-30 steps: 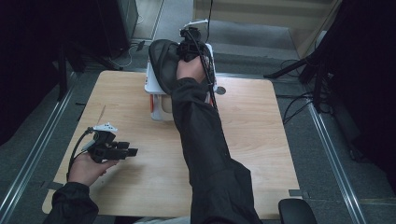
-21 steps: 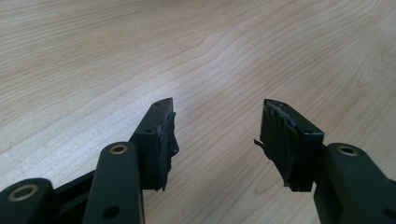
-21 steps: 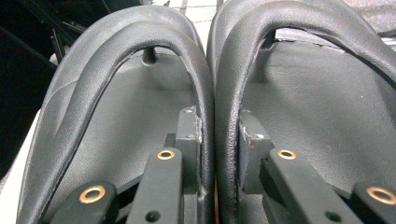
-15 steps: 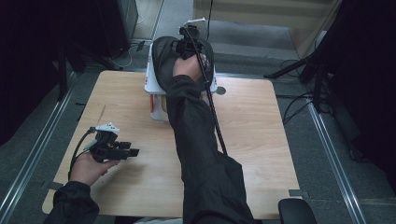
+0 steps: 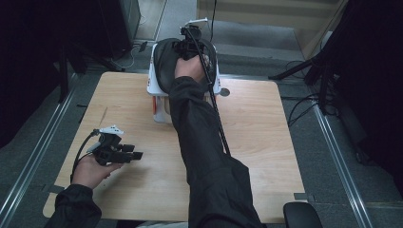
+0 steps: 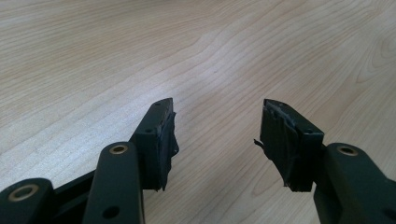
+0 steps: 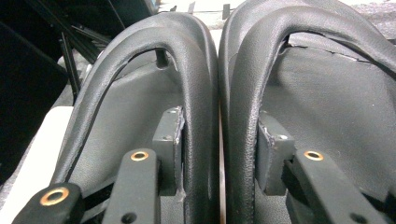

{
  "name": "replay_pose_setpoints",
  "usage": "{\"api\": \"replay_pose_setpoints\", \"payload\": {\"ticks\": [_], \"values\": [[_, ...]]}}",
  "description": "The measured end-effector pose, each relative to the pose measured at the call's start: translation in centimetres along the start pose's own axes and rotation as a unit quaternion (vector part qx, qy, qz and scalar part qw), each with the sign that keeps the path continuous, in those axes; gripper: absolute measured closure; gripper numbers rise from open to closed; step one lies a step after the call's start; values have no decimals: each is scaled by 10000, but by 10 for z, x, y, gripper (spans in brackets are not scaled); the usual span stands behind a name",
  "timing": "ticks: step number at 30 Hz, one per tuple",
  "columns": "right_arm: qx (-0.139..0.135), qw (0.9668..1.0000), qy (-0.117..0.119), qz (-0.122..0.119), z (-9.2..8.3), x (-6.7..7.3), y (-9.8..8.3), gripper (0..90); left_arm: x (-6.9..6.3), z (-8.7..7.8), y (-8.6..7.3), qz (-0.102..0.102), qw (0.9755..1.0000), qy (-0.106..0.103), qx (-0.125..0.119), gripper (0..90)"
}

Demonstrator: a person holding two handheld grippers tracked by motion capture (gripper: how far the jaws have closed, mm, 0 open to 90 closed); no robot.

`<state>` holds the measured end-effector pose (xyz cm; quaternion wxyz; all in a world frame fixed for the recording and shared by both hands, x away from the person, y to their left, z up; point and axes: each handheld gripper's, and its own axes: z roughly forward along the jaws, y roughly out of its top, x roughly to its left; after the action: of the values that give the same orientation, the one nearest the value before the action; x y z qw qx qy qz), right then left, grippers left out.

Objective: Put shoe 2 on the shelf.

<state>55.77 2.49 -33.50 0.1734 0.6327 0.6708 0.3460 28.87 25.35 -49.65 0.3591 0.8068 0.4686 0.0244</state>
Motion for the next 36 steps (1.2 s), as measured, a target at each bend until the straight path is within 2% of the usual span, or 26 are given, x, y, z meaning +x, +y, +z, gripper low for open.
{"api": "replay_pose_setpoints", "payload": {"ticks": [5,9,12,20,22,32,36], "values": [[28,9999,105,30,-1,0,0,564,0,1,1,-48,10000,5,33,451],[40,9999,108,-77,-3,-1,0,564,1,1,1,-28,10000,-4,27,451],[64,9996,249,-93,-6,-5,0,563,1,0,0,-52,10000,-25,3,451],[74,9983,536,-207,-25,-14,-5,570,0,1,1,-72,10000,-24,3,451],[87,9977,599,-297,-30,-15,-5,574,0,1,1,-68,10000,-21,4,451],[160,9928,893,-785,-43,-21,-13,578,2,1,2,-140,9999,-31,2,446],[251,9880,1194,-943,-50,-23,-18,570,3,0,1,-162,9999,-19,4,441]]}}
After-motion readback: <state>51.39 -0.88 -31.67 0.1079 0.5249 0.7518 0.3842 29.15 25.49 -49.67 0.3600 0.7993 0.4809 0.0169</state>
